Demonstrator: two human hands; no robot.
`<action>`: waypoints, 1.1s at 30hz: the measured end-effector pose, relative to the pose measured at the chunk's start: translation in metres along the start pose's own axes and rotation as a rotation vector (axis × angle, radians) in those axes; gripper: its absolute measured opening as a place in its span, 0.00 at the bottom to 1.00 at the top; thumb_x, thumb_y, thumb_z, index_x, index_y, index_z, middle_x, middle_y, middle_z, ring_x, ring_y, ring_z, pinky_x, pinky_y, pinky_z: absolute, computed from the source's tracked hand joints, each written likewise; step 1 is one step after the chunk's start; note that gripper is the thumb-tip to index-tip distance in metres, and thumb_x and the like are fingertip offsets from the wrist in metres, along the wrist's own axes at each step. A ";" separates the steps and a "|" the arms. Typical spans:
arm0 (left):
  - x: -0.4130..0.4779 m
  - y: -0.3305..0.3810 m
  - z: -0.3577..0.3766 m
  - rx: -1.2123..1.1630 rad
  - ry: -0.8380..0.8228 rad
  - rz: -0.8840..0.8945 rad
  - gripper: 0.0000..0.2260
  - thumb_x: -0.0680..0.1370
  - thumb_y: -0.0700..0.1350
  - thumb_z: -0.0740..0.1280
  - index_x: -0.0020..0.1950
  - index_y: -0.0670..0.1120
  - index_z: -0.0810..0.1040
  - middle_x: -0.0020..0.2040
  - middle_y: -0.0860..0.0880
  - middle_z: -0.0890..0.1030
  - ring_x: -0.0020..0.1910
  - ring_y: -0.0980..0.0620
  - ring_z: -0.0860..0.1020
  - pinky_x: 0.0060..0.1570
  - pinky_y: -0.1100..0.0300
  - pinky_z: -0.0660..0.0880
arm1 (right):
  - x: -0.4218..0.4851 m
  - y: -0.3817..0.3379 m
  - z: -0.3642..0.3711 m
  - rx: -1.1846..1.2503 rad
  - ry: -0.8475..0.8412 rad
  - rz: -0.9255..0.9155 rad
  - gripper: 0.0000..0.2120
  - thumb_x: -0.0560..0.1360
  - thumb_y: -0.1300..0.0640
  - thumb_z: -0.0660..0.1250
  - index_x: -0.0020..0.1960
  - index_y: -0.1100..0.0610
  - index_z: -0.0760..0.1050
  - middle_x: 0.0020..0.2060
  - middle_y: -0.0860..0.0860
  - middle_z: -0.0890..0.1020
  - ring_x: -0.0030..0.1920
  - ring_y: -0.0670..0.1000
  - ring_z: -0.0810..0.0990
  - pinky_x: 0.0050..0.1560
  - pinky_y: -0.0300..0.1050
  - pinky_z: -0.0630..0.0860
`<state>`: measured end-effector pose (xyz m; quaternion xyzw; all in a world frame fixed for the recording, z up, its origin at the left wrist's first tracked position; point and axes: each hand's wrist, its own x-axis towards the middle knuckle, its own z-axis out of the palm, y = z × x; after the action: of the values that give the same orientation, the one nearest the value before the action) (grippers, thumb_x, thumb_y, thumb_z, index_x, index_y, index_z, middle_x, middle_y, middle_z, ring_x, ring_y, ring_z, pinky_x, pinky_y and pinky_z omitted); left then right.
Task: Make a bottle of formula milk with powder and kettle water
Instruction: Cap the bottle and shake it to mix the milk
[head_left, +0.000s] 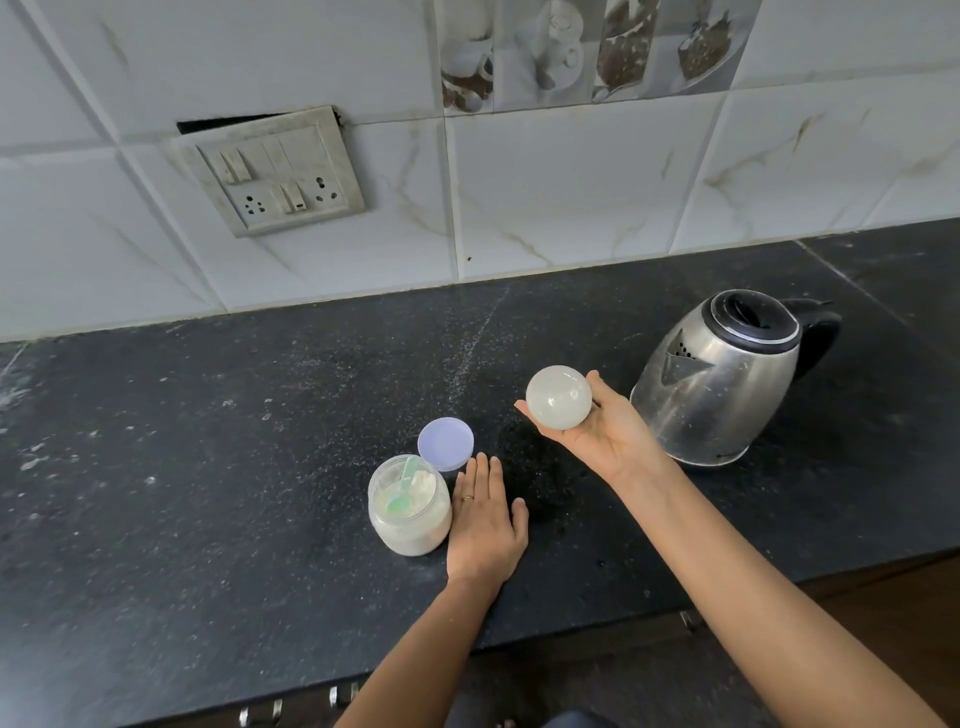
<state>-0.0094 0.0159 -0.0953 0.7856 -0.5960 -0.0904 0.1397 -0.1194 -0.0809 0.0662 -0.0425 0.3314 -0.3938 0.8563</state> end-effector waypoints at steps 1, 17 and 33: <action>0.000 0.000 0.000 -0.002 0.000 0.000 0.33 0.77 0.57 0.38 0.79 0.41 0.51 0.79 0.43 0.51 0.78 0.48 0.46 0.73 0.56 0.36 | 0.000 0.000 0.000 -0.002 -0.001 0.003 0.11 0.83 0.52 0.57 0.54 0.61 0.67 0.53 0.65 0.75 0.52 0.66 0.76 0.55 0.69 0.70; 0.001 -0.001 0.003 0.008 -0.011 -0.011 0.34 0.76 0.57 0.37 0.79 0.41 0.50 0.79 0.43 0.51 0.78 0.48 0.46 0.74 0.56 0.37 | 0.000 -0.003 -0.005 -0.105 -0.348 -0.185 0.19 0.73 0.54 0.71 0.58 0.59 0.69 0.48 0.60 0.77 0.48 0.58 0.82 0.47 0.61 0.80; 0.000 0.000 0.002 0.012 -0.008 -0.006 0.35 0.76 0.57 0.37 0.78 0.40 0.51 0.79 0.42 0.51 0.78 0.48 0.47 0.73 0.56 0.36 | 0.005 -0.010 -0.002 -0.203 -0.503 -0.242 0.43 0.58 0.53 0.84 0.65 0.53 0.63 0.52 0.59 0.77 0.51 0.57 0.82 0.52 0.62 0.79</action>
<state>-0.0095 0.0154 -0.0969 0.7878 -0.5947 -0.0904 0.1323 -0.1247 -0.0904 0.0657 -0.2634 0.1387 -0.4352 0.8497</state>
